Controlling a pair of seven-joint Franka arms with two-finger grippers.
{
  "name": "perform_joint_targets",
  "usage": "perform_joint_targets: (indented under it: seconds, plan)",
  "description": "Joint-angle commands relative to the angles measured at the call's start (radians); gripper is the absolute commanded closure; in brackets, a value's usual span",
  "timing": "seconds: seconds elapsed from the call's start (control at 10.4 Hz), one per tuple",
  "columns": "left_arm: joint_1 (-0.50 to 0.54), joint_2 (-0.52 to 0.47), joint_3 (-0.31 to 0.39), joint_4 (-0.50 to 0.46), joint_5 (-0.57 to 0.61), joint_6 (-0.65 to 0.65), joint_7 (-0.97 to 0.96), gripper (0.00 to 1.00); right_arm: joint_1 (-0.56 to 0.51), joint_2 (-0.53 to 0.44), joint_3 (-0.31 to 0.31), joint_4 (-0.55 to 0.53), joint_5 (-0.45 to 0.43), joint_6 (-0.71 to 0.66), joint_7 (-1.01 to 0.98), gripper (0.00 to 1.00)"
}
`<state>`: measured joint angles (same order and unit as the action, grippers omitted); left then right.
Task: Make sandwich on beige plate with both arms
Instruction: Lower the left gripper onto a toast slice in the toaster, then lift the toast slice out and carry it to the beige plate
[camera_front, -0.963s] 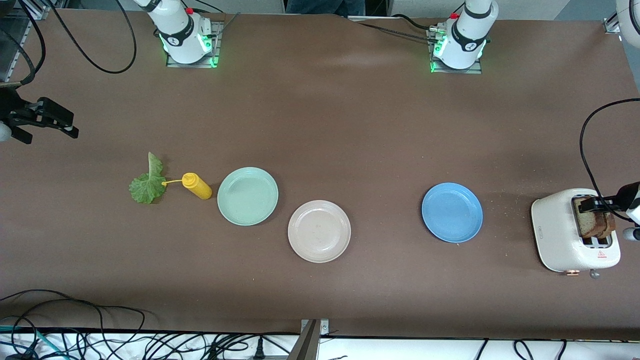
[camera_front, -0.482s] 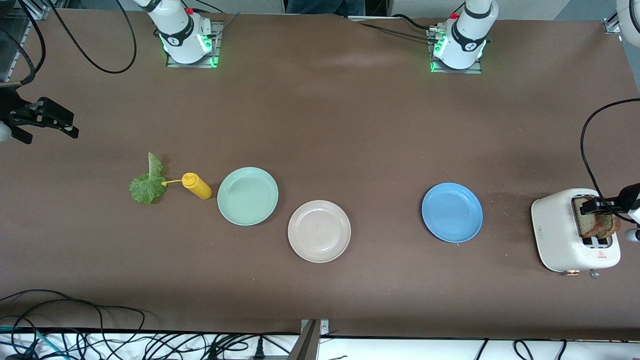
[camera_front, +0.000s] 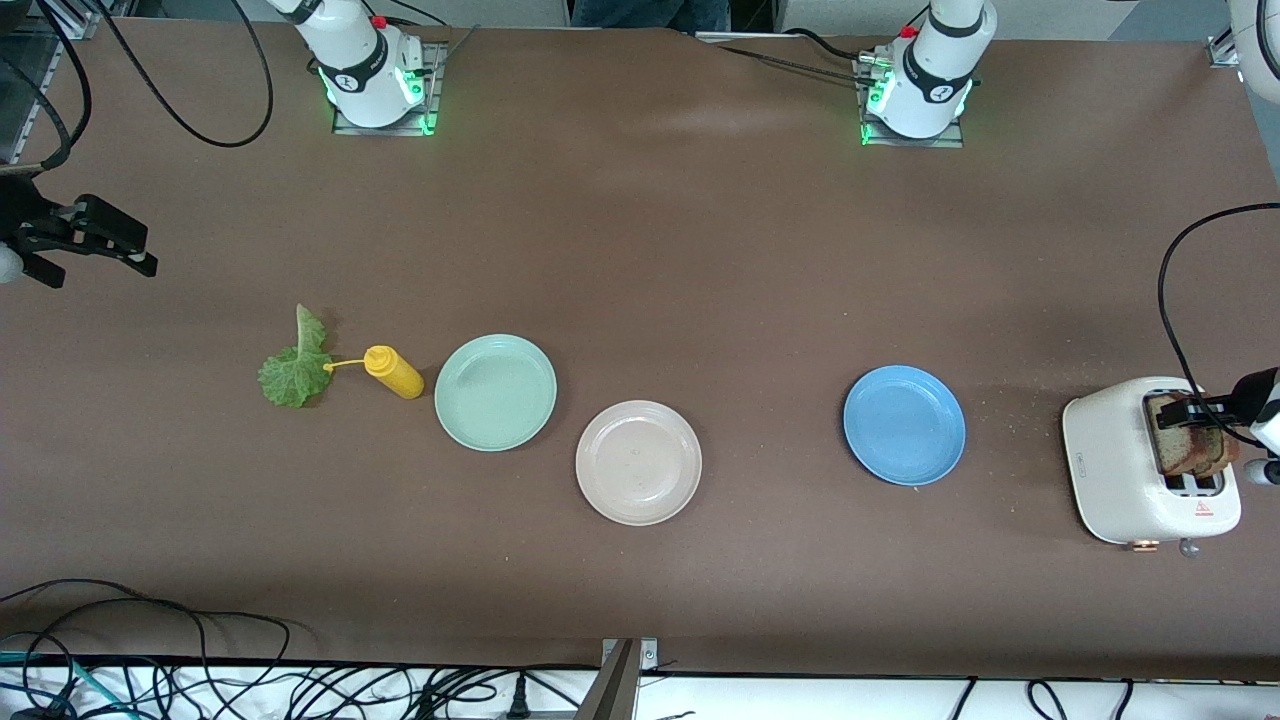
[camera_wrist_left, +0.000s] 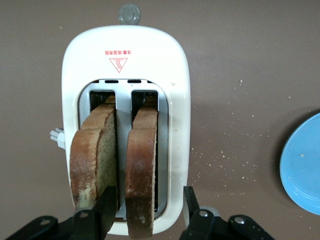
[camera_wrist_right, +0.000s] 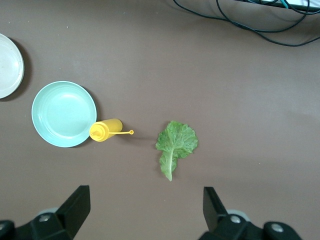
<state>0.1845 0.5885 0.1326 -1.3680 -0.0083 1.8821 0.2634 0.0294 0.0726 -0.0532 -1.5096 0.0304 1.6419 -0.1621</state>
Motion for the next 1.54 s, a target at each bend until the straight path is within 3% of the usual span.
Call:
perform_joint_targets:
  seconds: [0.0,0.29,0.58,0.96,1.25,1.44]
  plan:
    - [0.003,0.004,-0.002,0.01,0.024,0.0,0.017,0.54,0.001,-0.002,0.003,0.009,0.0,-0.002,0.007,0.0]
    - [0.004,0.004,-0.001,0.012,0.022,0.0,0.017,0.8,0.001,-0.002,0.001,0.011,0.0,-0.002,0.006,0.0]
    - [0.003,0.001,0.002,0.018,0.022,0.014,0.016,1.0,0.0,-0.001,-0.002,0.011,0.0,-0.002,0.006,0.0]
    - [-0.008,-0.05,-0.01,0.082,0.025,-0.058,0.008,1.0,0.0,-0.001,-0.003,0.011,0.005,-0.002,0.004,0.0]
    - [-0.063,-0.099,-0.016,0.133,0.01,-0.203,-0.021,1.0,0.0,-0.001,0.001,0.011,0.008,-0.002,0.007,0.0]
    - [-0.153,-0.099,-0.019,0.173,0.004,-0.285,-0.212,1.0,0.0,-0.001,-0.002,0.011,0.008,-0.002,0.006,0.0]
